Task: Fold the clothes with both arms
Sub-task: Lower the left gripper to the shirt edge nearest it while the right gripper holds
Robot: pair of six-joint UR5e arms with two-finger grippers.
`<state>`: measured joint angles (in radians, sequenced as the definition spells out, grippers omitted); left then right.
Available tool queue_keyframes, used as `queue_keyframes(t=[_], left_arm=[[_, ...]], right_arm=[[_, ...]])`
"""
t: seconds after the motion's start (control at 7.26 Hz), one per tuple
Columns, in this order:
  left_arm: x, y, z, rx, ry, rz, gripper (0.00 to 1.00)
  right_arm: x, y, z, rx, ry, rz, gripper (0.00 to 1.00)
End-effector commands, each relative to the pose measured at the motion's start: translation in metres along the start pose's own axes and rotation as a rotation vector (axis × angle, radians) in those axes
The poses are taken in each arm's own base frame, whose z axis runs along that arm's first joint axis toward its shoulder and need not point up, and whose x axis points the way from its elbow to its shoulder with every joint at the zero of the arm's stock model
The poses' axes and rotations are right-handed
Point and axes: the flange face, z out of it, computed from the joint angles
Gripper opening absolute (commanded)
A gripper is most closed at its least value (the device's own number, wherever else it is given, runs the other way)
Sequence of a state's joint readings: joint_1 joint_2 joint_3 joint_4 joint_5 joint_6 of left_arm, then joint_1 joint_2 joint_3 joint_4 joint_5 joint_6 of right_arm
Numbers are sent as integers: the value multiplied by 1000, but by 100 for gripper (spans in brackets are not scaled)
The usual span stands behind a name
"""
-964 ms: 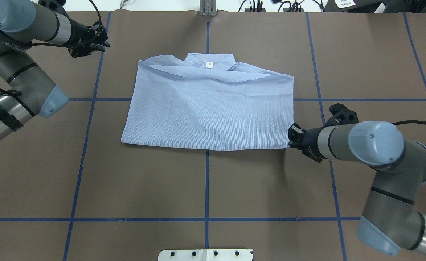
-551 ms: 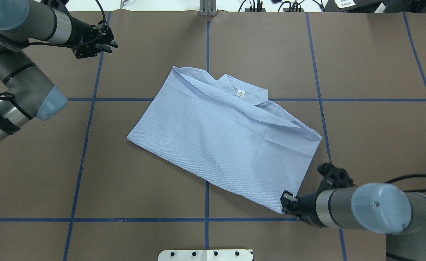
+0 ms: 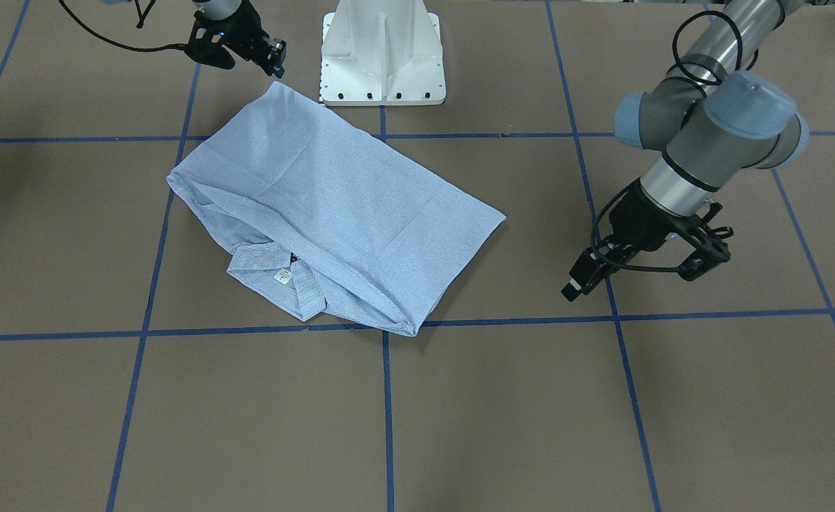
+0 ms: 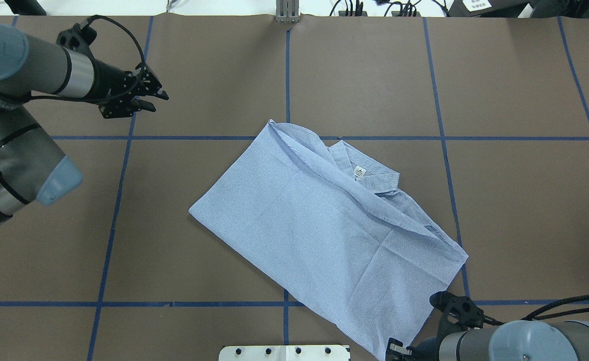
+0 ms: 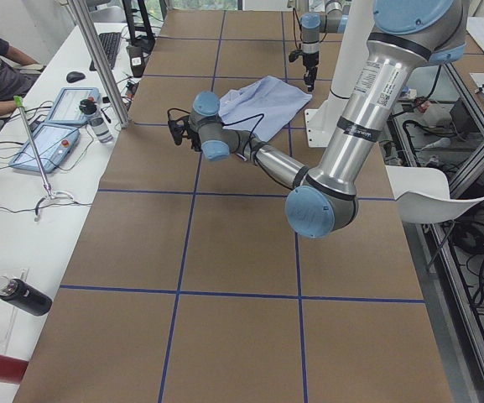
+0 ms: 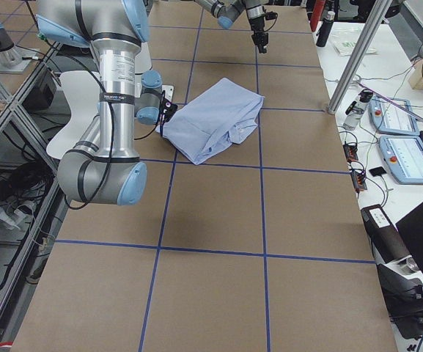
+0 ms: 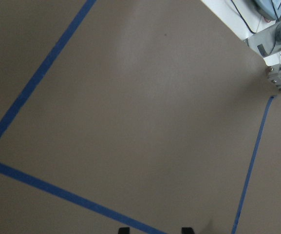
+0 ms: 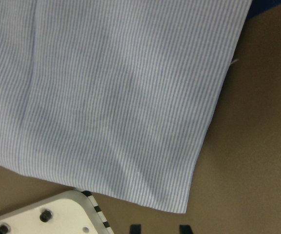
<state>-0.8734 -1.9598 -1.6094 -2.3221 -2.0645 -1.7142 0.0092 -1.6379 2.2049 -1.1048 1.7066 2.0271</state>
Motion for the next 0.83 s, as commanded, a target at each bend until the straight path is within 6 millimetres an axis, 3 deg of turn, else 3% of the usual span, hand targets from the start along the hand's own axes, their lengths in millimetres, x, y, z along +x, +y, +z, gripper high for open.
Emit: queue_keyframes(t=[0.0, 0.14, 0.41, 0.55, 0.69], left_arm=[[-27, 53, 11, -45, -24, -31, 58], [-33, 83, 34, -22, -35, -47, 58], [-54, 135, 66, -32, -75, -90, 58], [-59, 156, 74, -35, -79, -97, 58], [-71, 163, 73, -41, -95, -96, 58]], right_arm=[[-6, -32, -43, 53, -58, 42, 100], [-21, -61, -68, 103, -118, 81, 100], [-54, -128, -90, 200, -201, 160, 100], [-77, -146, -83, 202, -216, 175, 100], [-86, -152, -72, 208, -212, 179, 100]])
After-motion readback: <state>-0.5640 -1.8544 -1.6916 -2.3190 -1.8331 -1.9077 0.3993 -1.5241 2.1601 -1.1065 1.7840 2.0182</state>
